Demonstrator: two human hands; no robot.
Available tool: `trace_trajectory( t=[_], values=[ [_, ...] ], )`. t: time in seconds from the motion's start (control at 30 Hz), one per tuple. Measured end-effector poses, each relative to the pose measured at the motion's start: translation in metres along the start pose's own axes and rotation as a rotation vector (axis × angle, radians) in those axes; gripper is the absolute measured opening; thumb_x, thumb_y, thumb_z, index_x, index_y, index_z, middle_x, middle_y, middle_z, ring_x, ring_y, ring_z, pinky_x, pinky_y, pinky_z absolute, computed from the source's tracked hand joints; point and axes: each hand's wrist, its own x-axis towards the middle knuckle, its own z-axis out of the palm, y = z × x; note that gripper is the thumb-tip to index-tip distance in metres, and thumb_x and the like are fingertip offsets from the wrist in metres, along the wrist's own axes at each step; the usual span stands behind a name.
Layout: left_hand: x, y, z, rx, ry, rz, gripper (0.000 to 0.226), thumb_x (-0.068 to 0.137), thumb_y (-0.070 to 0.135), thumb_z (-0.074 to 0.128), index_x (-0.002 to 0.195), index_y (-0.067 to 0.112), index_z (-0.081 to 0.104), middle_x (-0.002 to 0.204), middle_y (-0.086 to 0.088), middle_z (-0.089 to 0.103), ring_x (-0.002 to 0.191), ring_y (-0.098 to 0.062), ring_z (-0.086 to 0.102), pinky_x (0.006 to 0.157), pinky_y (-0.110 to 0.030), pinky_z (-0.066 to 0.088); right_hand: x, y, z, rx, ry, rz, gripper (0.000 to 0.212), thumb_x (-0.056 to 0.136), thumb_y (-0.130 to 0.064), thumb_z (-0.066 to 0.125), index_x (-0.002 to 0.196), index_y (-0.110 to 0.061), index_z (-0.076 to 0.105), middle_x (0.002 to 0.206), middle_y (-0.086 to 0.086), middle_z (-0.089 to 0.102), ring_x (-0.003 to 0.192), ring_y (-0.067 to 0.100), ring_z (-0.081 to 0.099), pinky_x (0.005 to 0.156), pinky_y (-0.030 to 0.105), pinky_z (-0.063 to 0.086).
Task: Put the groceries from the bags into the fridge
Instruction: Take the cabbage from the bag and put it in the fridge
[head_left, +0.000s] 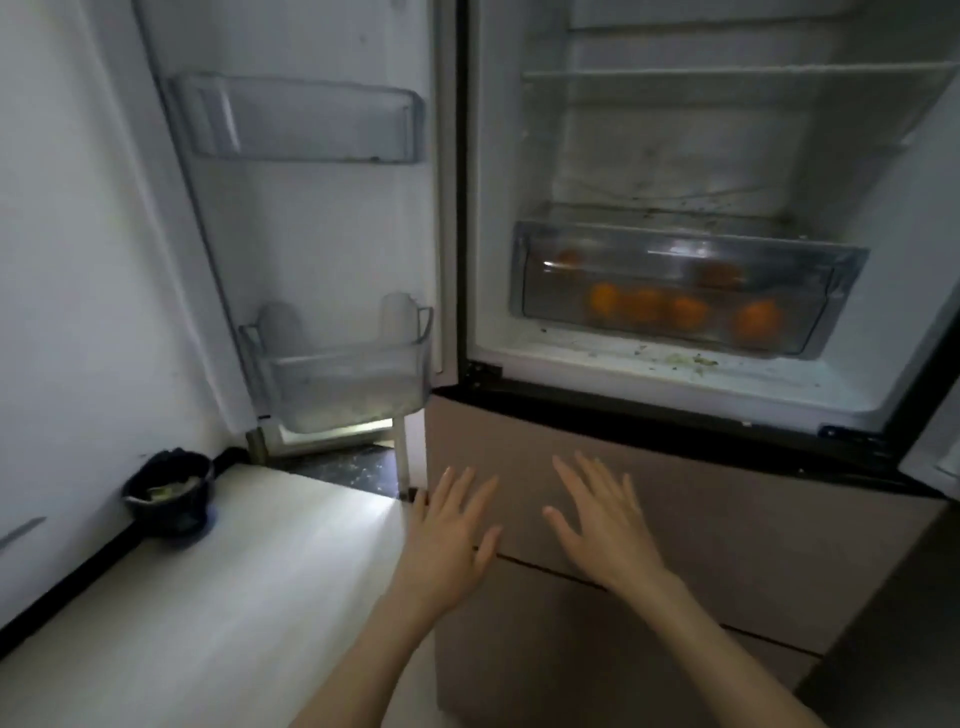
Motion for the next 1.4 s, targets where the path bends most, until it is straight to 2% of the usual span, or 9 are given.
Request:
trace_trajectory(
  t=[0.2,0.37,0.47,0.53,0.7,0.77,1.13,1.27,1.4],
  values=[
    [-0.144,-0.073,-0.012,0.001,0.007,-0.302,0.079,0.076,0.061,-0.001,0.146,0.03,0.021,0.156,0.001,0.016,0.145,-0.024,0.004,0.115,-0.045,0.003,-0.061,-0.106,0.06,0.058,-0.203,-0.202,0.059,0.098,-0.044,0.032,0.149,-0.028,0.008,0.159,0.001,0.002,0.146,0.019,-0.002,0.117,0.041,-0.004],
    [-0.241,-0.129,-0.038,0.05,0.006,-0.527,0.081,0.074,0.063,-0.004,0.147,0.032,0.014,0.157,0.003,0.012,0.145,-0.02,0.0,0.116,-0.043,0.003,-0.083,-0.208,0.104,0.096,-0.268,-0.386,0.059,0.097,-0.047,0.032,0.149,-0.03,0.01,0.158,0.001,0.007,0.146,0.021,0.001,0.117,0.042,-0.001],
    [-0.284,-0.164,-0.059,0.053,0.043,-0.672,0.06,0.092,0.057,0.016,0.147,0.033,0.011,0.157,0.003,0.009,0.145,-0.02,-0.001,0.117,-0.044,0.002,-0.086,-0.271,0.126,0.085,-0.301,-0.504,0.059,0.097,-0.048,0.031,0.149,-0.03,0.009,0.158,0.001,0.007,0.146,0.021,0.002,0.117,0.042,0.0],
    [-0.309,-0.191,-0.073,0.053,0.078,-0.759,0.056,0.096,0.048,0.029,0.147,0.033,0.011,0.157,0.003,0.008,0.145,-0.019,-0.002,0.118,-0.045,0.003,-0.085,-0.315,0.141,0.083,-0.319,-0.583,0.059,0.097,-0.047,0.03,0.149,-0.029,0.009,0.158,0.002,0.008,0.146,0.022,0.003,0.117,0.041,0.0],
    [-0.363,-0.272,-0.1,0.043,0.124,-0.943,0.057,0.096,0.048,0.031,0.147,0.033,0.012,0.157,0.003,0.009,0.145,-0.019,0.0,0.118,-0.045,0.007,-0.072,-0.426,0.18,0.114,-0.368,-0.755,0.059,0.098,-0.046,0.031,0.149,-0.027,0.01,0.158,0.003,0.01,0.146,0.021,0.004,0.117,0.041,0.002],
    [-0.382,-0.308,-0.112,0.051,0.138,-1.003,0.057,0.096,0.048,0.032,0.147,0.031,0.015,0.157,0.002,0.012,0.145,-0.019,0.002,0.118,-0.045,0.011,-0.063,-0.474,0.195,0.12,-0.376,-0.81,0.059,0.098,-0.046,0.032,0.149,-0.026,0.012,0.158,0.003,0.012,0.146,0.02,0.006,0.117,0.042,0.004],
    [-0.471,-0.475,-0.205,0.029,0.262,-1.263,0.054,0.098,0.041,0.032,0.147,0.029,0.014,0.157,0.002,0.009,0.145,-0.018,-0.002,0.118,-0.043,0.004,-0.024,-0.719,0.248,0.185,-0.423,-1.092,0.06,0.096,-0.047,0.036,0.148,-0.026,0.016,0.155,0.004,0.022,0.144,0.023,0.013,0.118,0.044,0.01],
    [-0.505,-0.528,-0.217,0.005,0.265,-1.349,0.054,0.098,0.043,0.03,0.147,0.029,0.015,0.157,0.001,0.009,0.145,-0.018,-0.001,0.118,-0.041,0.004,-0.027,-0.786,0.272,0.181,-0.514,-1.111,0.06,0.097,-0.045,0.036,0.149,-0.025,0.014,0.157,0.004,0.016,0.145,0.022,0.007,0.117,0.043,0.003],
    [-0.539,-0.59,-0.23,-0.005,0.27,-1.366,0.055,0.097,0.044,0.03,0.147,0.028,0.015,0.157,0.001,0.009,0.145,-0.017,0.0,0.118,-0.04,0.005,-0.032,-0.853,0.3,0.185,-0.529,-1.109,0.058,0.097,-0.043,0.037,0.148,-0.024,0.017,0.156,0.003,0.02,0.145,0.022,0.012,0.118,0.043,0.01]
  ],
)
